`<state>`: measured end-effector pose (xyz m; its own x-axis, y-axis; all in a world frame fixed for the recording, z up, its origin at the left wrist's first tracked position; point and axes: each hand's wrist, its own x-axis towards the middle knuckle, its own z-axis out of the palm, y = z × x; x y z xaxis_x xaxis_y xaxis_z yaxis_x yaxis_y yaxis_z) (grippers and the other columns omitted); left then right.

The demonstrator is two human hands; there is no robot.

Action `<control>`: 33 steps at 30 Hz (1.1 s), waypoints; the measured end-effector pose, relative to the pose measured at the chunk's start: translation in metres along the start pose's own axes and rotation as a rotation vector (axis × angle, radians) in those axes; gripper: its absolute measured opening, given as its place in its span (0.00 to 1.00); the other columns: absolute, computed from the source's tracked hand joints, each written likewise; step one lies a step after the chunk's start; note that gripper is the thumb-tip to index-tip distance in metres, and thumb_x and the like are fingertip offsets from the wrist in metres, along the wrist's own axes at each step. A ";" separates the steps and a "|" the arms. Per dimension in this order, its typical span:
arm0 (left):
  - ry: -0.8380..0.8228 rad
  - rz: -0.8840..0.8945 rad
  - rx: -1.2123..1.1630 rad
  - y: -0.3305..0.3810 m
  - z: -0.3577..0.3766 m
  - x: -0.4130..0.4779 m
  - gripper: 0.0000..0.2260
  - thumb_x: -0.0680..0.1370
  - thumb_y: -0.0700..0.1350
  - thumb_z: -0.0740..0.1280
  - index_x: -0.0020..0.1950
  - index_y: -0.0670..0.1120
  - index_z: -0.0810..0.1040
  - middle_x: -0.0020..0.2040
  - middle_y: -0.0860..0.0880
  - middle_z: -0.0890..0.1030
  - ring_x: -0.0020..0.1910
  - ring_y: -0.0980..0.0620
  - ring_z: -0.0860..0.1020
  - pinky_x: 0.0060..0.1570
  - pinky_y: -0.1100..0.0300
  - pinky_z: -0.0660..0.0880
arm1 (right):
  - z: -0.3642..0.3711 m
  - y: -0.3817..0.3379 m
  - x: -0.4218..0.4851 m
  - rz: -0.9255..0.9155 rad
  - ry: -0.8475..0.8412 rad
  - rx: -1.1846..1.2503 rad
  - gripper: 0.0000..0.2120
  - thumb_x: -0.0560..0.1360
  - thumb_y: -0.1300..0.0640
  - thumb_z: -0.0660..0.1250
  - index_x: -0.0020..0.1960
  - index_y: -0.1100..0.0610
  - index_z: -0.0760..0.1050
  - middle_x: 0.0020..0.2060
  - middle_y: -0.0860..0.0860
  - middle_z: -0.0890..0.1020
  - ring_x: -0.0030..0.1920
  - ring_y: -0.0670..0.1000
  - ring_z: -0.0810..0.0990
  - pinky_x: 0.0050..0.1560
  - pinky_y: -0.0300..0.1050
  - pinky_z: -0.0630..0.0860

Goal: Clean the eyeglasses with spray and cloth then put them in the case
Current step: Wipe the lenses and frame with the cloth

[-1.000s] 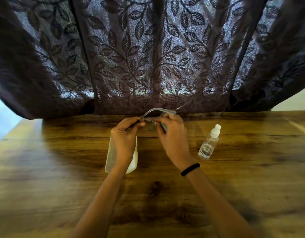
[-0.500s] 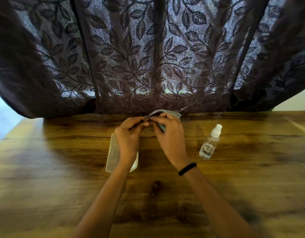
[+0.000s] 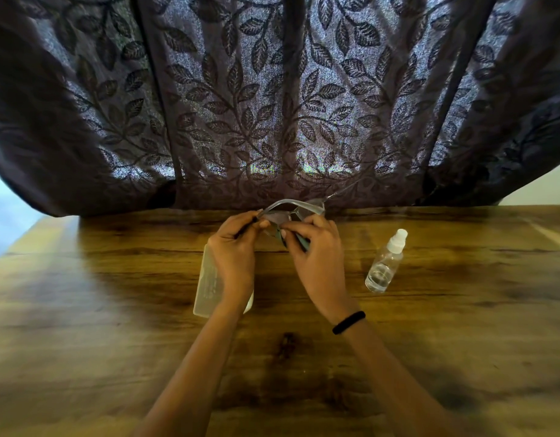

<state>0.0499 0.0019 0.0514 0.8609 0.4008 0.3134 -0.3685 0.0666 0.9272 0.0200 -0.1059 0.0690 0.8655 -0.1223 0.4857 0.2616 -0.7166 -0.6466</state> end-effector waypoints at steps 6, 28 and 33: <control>-0.085 -0.041 -0.045 0.002 0.001 -0.002 0.12 0.69 0.30 0.69 0.47 0.44 0.81 0.43 0.42 0.82 0.43 0.52 0.81 0.46 0.61 0.78 | 0.007 -0.009 0.004 0.021 0.005 0.146 0.08 0.73 0.58 0.68 0.51 0.53 0.81 0.43 0.52 0.77 0.50 0.53 0.72 0.49 0.38 0.66; -0.047 -0.006 -0.002 0.002 -0.011 -0.005 0.11 0.68 0.33 0.70 0.43 0.47 0.81 0.41 0.46 0.82 0.42 0.50 0.81 0.45 0.56 0.78 | -0.017 0.042 0.022 0.162 0.170 0.173 0.06 0.74 0.63 0.66 0.50 0.60 0.79 0.48 0.55 0.75 0.41 0.44 0.73 0.44 0.19 0.66; -0.066 0.014 -0.013 0.006 -0.009 -0.006 0.12 0.68 0.32 0.71 0.40 0.50 0.82 0.41 0.46 0.82 0.42 0.47 0.80 0.48 0.51 0.77 | -0.016 0.043 0.026 0.107 0.190 0.097 0.07 0.74 0.63 0.66 0.51 0.61 0.79 0.48 0.57 0.75 0.43 0.50 0.75 0.42 0.27 0.64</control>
<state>0.0393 0.0083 0.0537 0.8767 0.3408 0.3394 -0.3849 0.0738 0.9200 0.0467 -0.1510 0.0633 0.7971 -0.3277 0.5072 0.2202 -0.6244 -0.7494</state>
